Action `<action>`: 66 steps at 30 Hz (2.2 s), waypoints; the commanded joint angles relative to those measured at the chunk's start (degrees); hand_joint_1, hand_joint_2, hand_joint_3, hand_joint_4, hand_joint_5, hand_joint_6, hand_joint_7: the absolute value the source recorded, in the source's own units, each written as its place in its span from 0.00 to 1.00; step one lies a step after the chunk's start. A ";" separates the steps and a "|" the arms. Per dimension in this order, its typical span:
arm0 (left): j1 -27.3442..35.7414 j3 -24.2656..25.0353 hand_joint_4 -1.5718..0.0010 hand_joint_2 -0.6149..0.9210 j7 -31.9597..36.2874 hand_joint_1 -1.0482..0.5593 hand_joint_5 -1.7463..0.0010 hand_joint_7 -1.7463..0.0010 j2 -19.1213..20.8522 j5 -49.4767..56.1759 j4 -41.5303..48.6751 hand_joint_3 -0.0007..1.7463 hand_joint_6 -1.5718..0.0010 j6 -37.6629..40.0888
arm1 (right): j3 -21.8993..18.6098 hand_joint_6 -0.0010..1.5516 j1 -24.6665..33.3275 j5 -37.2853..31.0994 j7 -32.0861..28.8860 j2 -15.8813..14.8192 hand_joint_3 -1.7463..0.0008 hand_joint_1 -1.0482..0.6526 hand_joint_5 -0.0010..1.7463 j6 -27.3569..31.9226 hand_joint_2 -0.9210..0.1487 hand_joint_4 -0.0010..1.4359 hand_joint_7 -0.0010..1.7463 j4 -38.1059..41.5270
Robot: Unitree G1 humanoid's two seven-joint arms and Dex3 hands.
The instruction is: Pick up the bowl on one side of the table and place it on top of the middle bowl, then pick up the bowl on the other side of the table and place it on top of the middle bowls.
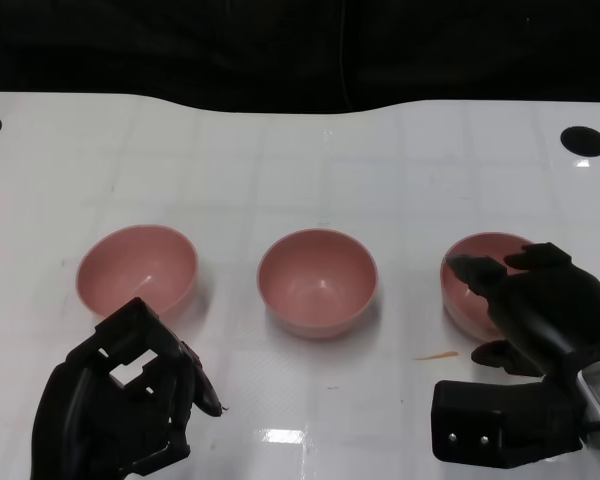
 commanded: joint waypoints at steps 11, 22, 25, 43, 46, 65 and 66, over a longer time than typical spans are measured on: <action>-0.42 0.12 0.50 0.70 -0.27 0.42 0.01 0.15 0.59 0.11 0.16 0.69 0.53 -0.19 | 3.89 0.26 -3.64 0.56 -2.36 -2.56 0.95 0.26 0.26 2.28 0.00 0.24 0.02 5.50; -0.40 -0.13 0.51 0.70 -0.22 0.42 0.01 0.15 0.64 0.19 -0.49 0.70 0.54 0.00 | 8.31 0.69 -11.41 4.12 -4.00 -1.01 0.88 0.34 0.70 -1.42 0.00 0.49 0.06 17.67; -0.16 -0.27 0.51 0.70 0.41 0.42 0.01 0.14 0.52 0.45 -1.12 0.69 0.54 0.34 | 9.42 0.72 -13.88 5.08 -6.48 -0.09 0.88 0.38 0.81 -2.39 0.00 0.47 0.09 21.98; -0.93 -0.32 0.50 0.69 1.83 0.41 0.00 0.13 0.38 0.64 -1.13 0.69 0.54 1.83 | 8.66 0.47 -20.93 11.31 -34.65 0.69 0.36 0.49 1.00 -18.98 0.44 0.64 1.00 27.70; -1.19 -0.15 0.50 0.69 1.52 0.42 0.00 0.13 0.33 0.23 -0.69 0.70 0.54 1.78 | 8.54 0.46 -20.44 12.04 -34.25 1.23 0.38 0.48 1.00 -20.76 0.41 0.64 1.00 22.97; -1.00 -0.04 0.51 0.69 1.02 0.41 0.01 0.14 0.15 0.16 -0.65 0.68 0.54 1.18 | 12.36 0.48 -24.89 13.16 -30.37 8.46 0.31 0.48 1.00 -27.83 0.52 0.66 1.00 26.70; -0.84 -0.19 0.51 0.69 1.11 0.40 0.01 0.14 -0.02 0.27 -0.80 0.68 0.54 1.04 | 12.62 0.48 -25.00 12.93 -30.75 8.65 0.31 0.47 1.00 -28.05 0.52 0.66 1.00 27.58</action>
